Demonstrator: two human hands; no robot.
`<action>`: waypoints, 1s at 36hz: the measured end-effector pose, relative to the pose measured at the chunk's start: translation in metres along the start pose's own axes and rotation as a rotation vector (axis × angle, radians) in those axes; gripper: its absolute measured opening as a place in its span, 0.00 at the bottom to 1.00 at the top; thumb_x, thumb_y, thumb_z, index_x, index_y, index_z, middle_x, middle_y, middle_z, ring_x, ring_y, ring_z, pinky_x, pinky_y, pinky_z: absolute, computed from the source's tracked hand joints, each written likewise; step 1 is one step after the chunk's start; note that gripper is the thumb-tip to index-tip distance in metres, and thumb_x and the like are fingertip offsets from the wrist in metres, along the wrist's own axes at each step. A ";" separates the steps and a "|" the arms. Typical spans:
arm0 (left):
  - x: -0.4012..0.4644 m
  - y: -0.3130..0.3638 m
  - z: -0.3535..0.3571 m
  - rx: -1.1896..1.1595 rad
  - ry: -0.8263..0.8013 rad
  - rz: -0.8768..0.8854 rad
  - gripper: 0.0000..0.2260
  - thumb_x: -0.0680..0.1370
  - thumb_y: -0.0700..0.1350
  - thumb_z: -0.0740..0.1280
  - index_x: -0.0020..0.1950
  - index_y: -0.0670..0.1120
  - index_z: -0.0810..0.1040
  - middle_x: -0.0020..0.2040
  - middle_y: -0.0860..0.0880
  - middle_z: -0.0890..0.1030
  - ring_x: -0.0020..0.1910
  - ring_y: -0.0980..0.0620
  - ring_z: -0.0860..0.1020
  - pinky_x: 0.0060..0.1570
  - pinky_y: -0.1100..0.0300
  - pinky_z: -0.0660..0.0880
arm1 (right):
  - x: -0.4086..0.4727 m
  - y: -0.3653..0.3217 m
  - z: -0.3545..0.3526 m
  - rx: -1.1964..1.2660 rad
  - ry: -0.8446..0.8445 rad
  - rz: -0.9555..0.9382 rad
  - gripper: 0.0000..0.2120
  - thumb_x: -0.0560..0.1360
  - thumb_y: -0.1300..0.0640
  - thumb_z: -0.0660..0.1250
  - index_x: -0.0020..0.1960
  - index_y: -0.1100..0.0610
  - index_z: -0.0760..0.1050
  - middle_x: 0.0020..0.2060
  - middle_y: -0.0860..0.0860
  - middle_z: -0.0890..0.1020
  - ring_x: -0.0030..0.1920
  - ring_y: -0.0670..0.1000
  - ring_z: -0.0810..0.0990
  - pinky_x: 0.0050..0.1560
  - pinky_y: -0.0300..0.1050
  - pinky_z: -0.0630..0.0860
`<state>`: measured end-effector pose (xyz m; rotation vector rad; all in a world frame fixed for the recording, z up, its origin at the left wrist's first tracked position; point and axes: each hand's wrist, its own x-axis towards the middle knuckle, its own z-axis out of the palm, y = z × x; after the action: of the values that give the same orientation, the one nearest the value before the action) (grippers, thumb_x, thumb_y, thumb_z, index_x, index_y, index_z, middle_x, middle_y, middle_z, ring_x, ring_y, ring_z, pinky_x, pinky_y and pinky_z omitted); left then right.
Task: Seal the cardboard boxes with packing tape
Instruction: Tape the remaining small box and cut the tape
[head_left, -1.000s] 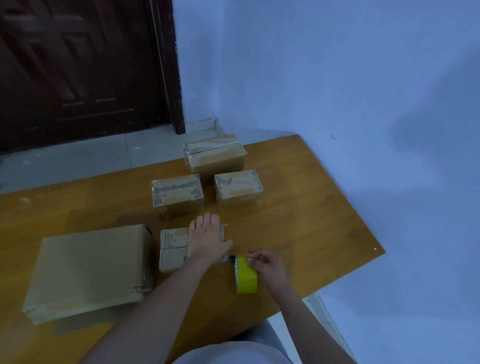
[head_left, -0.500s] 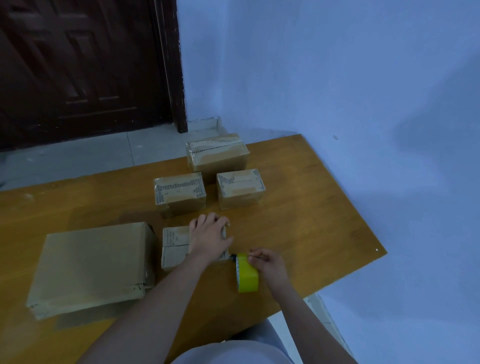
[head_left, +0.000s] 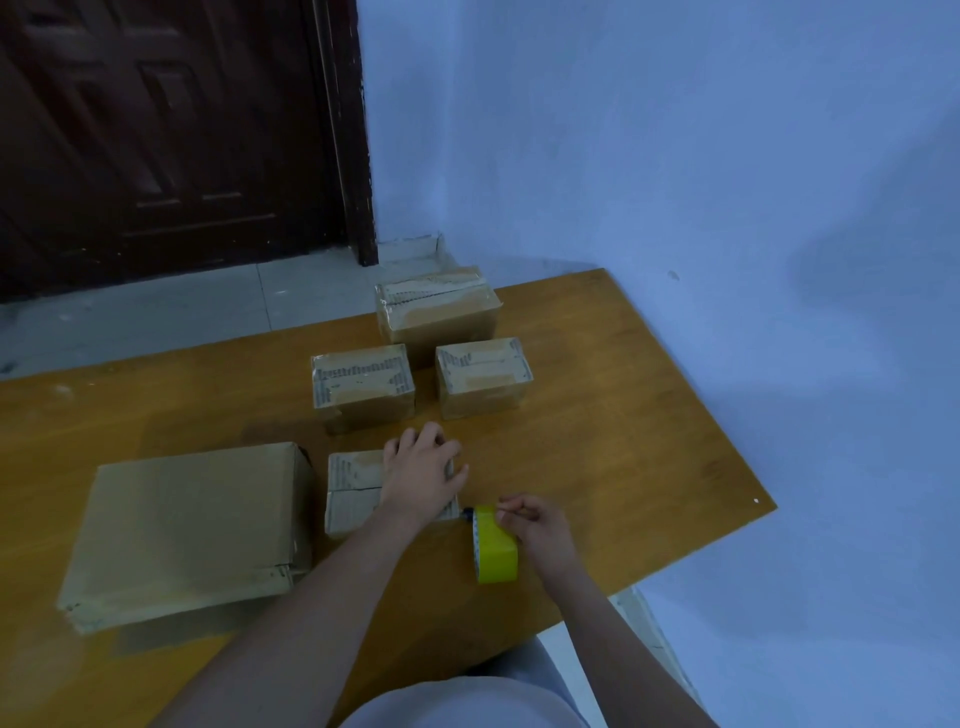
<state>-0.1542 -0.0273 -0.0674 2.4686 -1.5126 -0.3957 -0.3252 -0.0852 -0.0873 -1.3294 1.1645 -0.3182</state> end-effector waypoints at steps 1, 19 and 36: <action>0.000 0.000 0.000 0.001 -0.001 0.003 0.15 0.80 0.57 0.58 0.62 0.53 0.75 0.60 0.51 0.68 0.60 0.49 0.66 0.62 0.52 0.61 | 0.000 0.000 0.000 0.001 0.002 0.001 0.08 0.72 0.64 0.70 0.37 0.54 0.78 0.44 0.47 0.82 0.48 0.51 0.80 0.55 0.54 0.75; -0.003 0.004 0.003 0.086 0.031 0.062 0.14 0.82 0.52 0.55 0.57 0.49 0.77 0.60 0.48 0.70 0.61 0.45 0.68 0.62 0.48 0.61 | -0.003 0.003 -0.002 -0.012 0.012 -0.002 0.10 0.73 0.64 0.70 0.36 0.53 0.78 0.43 0.47 0.81 0.50 0.56 0.79 0.52 0.54 0.75; -0.015 -0.015 -0.017 -0.623 0.354 0.229 0.18 0.77 0.53 0.61 0.37 0.41 0.76 0.38 0.52 0.74 0.41 0.53 0.71 0.43 0.68 0.65 | -0.002 0.001 -0.004 -0.029 0.017 0.008 0.10 0.72 0.64 0.70 0.36 0.53 0.77 0.44 0.50 0.82 0.48 0.53 0.79 0.52 0.54 0.76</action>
<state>-0.1421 -0.0063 -0.0546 1.7551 -1.2609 -0.3053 -0.3298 -0.0861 -0.0865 -1.3496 1.1926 -0.3087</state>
